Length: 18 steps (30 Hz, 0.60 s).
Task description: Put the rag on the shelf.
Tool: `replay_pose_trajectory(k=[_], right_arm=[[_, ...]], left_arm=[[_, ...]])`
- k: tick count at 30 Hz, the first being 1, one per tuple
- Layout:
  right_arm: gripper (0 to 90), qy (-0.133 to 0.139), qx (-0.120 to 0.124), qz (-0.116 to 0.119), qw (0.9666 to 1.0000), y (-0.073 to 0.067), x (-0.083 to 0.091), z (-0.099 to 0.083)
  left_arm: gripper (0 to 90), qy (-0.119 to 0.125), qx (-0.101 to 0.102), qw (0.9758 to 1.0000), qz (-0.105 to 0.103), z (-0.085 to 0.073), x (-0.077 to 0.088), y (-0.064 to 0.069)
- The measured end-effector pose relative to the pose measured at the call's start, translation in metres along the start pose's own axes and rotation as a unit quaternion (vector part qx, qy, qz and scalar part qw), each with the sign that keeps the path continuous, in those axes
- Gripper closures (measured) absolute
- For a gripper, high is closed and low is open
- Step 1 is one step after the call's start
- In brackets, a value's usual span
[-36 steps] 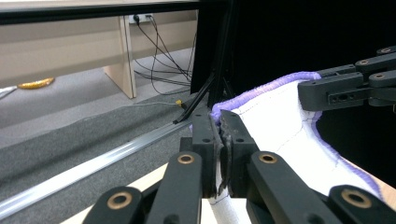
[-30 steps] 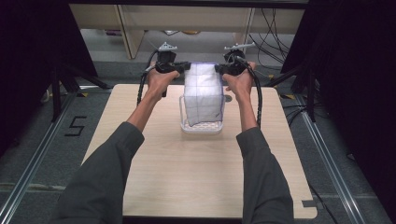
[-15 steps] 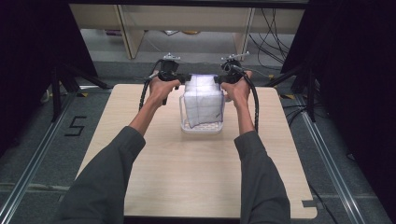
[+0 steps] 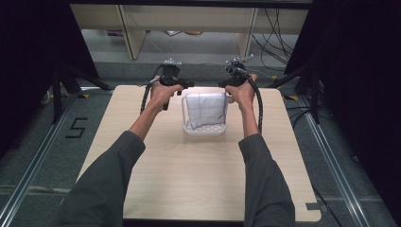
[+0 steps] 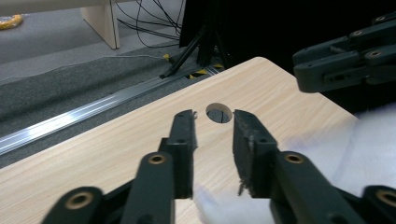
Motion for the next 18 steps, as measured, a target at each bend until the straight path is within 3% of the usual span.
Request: replay_pose_trajectory(k=[4,9,10,12,18], right_arm=[[64.5,0.014,-0.010,-0.003,0.9998,0.002,0.013,0.000],[61.2,0.029,-0.015,-0.002,0.9995,0.005,0.030,-0.004],[60.7,0.038,-0.003,-0.004,0.9993,0.006,0.032,-0.004],[58.7,0.032,-0.010,-0.003,0.9994,0.005,0.039,-0.007],[55.7,0.043,0.003,0.000,0.9991,0.003,0.049,-0.015]], left_arm=[[60.2,0.007,0.003,0.9999,0.012,0.001,0.013,-0.004],[51.4,-0.004,0.013,0.9998,0.016,-0.003,0.028,-0.010],[50.1,-0.005,0.013,0.9998,0.016,-0.003,0.030,-0.010],[47.9,-0.005,0.012,0.9998,0.018,-0.006,0.036,-0.010],[45.1,-0.015,0.018,0.9996,0.014,-0.016,0.049,-0.013]])
Point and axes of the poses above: each handheld gripper's, and its own axes: x roughly backward along the jaws, z roughly out of its top, y roughly to its right, the point moved 1 cm from there along -x, roughly forward along the jaws, and after that the axes turned 12 degrees about -y, right-handed, at the moved point
